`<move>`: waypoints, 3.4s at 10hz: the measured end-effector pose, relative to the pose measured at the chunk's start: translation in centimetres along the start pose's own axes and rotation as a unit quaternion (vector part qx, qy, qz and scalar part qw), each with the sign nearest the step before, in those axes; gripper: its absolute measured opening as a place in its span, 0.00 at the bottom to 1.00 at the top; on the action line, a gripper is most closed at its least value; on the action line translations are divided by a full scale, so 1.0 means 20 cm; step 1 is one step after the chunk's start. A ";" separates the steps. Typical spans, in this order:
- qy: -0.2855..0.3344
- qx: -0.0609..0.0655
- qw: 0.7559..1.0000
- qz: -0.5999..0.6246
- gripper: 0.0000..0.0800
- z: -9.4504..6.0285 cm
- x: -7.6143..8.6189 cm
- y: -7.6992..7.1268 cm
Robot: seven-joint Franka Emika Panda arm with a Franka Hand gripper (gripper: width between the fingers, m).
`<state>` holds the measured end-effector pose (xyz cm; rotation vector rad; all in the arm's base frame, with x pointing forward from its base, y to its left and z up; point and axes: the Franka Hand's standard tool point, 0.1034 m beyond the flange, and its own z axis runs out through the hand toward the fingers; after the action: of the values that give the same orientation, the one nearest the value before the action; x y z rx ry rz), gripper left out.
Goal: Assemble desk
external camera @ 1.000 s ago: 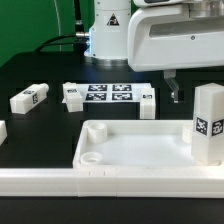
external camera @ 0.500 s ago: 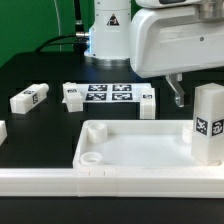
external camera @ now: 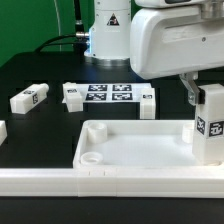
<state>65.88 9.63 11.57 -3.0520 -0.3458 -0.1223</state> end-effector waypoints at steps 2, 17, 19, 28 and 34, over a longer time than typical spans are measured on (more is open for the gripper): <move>0.000 0.000 1.000 0.021 0.36 0.00 0.00 0.00; 0.000 0.015 0.807 0.591 0.47 0.01 0.00 0.01; 0.001 0.015 0.829 0.560 0.77 0.01 0.00 0.00; 0.005 0.002 0.991 0.133 0.81 0.01 0.01 -0.01; 0.006 -0.015 0.999 -0.039 0.81 0.01 0.02 -0.01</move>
Offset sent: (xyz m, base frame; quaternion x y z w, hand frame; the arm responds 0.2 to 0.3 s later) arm 0.0009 -0.0023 -0.0031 0.0551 0.0042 0.2857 0.9567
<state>66.14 9.93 11.37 -3.0673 -0.4674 -0.1527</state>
